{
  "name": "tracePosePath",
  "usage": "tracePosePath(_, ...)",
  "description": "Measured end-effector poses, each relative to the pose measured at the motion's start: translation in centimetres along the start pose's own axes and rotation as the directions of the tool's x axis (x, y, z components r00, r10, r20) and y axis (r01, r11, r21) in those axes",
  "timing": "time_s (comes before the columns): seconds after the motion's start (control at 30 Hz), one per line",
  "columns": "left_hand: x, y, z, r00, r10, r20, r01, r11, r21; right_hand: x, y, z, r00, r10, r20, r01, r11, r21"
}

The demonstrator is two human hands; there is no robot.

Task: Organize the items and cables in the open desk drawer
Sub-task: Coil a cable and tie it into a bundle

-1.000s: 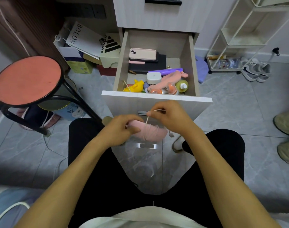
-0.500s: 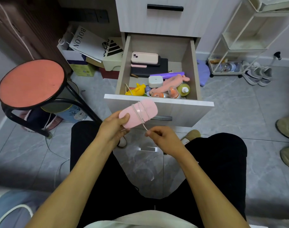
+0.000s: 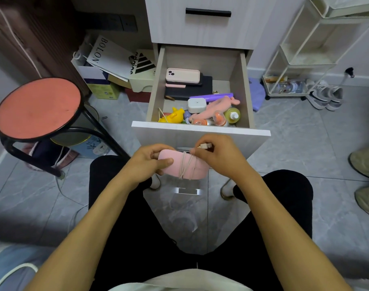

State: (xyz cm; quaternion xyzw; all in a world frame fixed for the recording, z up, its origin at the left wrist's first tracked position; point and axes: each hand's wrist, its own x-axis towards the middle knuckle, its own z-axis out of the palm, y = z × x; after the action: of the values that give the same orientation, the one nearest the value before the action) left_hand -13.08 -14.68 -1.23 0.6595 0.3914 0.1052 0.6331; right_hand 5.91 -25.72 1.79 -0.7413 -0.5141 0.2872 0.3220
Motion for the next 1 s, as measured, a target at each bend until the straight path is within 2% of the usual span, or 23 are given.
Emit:
tracePosePath(0.07,-0.1,0.0,-0.4,0.999,0.009,0.042,-0.007,0.999,-0.044,0.1,0.4,0.2,0.997,0.073,0.006,-0.073,0.985,0.156)
tracePosePath(0.17,-0.3,-0.6,-0.9,0.997,0.003,0.083,0.004,0.997,-0.078,0.0,1.3,1.1,0.967,0.193,0.164,-0.245,0.881,0.405)
tracePosePath(0.27,-0.3,-1.2,-0.6,0.996,-0.017,0.085,0.024,0.995,-0.093,-0.3,2.2,2.2,0.94,0.265,0.214,-0.335,0.826,0.452)
tracePosePath(0.5,0.1,-2.0,0.2,0.99,-0.139,0.035,0.143,0.931,-0.335,-0.8,1.0,2.2,0.952,0.29,0.1,-0.306,0.879,0.366)
tracePosePath(0.73,1.7,0.0,1.1,0.982,-0.188,-0.028,0.145,0.837,-0.528,0.2,0.9,0.7,0.974,0.216,0.061,-0.221,0.867,0.446)
tracePosePath(0.87,3.8,2.2,1.2,0.977,-0.204,-0.07,0.123,0.794,-0.596,2.6,0.6,0.0,0.934,0.339,-0.115,-0.215,0.788,0.577)
tracePosePath(1.0,6.9,4.7,0.8,0.965,-0.195,-0.176,0.064,0.824,-0.563,6.0,0.0,-1.3,0.9,0.428,-0.084,-0.236,0.639,0.732)
